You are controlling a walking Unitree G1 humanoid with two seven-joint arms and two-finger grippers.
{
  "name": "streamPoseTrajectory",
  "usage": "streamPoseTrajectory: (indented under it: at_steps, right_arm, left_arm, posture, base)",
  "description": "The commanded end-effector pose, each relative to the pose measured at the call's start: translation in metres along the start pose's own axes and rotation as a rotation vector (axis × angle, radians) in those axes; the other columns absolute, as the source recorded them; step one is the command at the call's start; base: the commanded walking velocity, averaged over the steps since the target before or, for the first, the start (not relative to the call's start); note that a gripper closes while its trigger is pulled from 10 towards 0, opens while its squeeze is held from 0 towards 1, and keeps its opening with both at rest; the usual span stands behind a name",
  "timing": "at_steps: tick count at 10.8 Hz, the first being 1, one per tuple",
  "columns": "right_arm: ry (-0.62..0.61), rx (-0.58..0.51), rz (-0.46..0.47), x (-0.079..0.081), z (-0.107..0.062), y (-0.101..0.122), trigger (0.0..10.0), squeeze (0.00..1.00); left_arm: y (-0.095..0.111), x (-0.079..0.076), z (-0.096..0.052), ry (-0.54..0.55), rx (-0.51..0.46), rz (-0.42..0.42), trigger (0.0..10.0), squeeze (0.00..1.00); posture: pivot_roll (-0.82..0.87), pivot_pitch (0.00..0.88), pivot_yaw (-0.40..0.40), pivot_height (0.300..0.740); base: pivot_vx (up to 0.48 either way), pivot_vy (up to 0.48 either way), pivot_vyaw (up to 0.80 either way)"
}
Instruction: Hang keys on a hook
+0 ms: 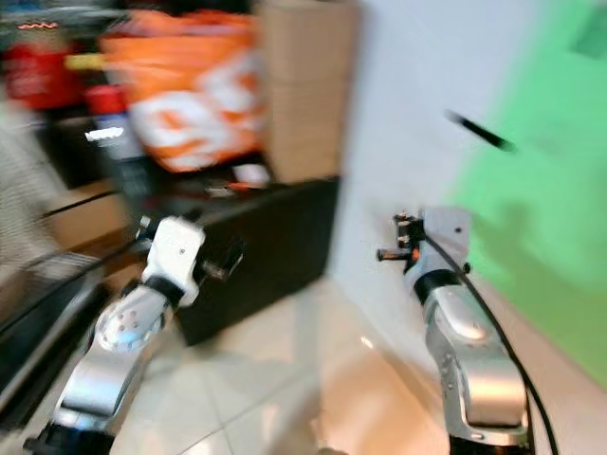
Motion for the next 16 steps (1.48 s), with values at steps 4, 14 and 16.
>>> streamPoseTrajectory:
  at_steps: [4,14,16]
  right_arm:
    - [-0.003,-0.032,-0.019,0.002,0.003,0.009,10.0,0.00]
    - [0.016,-0.062,-0.032,0.002,0.005,0.021,10.0,0.00]
    - [0.037,-0.059,-0.036,0.000,-0.004,0.020,10.0,0.00]
  left_arm:
    - [0.004,0.001,0.001,-0.024,-0.021,-0.009,10.0,0.00]
    - [0.004,0.002,0.001,-0.083,-0.027,0.002,10.0,0.00]
    - [0.003,-0.002,0.001,-0.133,-0.026,0.008,10.0,0.00]
  posture:
    - [-0.07,0.000,0.000,0.740]
    - [-0.07,0.000,0.019,0.740]
    - [-0.07,0.000,0.016,0.740]
  base:
    - [0.234,0.000,-0.40]
    - [0.436,0.000,-0.21]
    - [0.442,0.000,0.00]
Point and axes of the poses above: a point about 5 cm out from each wrist's last joint towards the gripper, its own z axis pointing out of the wrist towards the gripper, its own y axis along the axis of the wrist's last joint, x = y × z, the point moved 2 cm from there along z, pointing out of the wrist towards the gripper, and after that the axes turned 9 degrees about z, right-handed, at the moved point
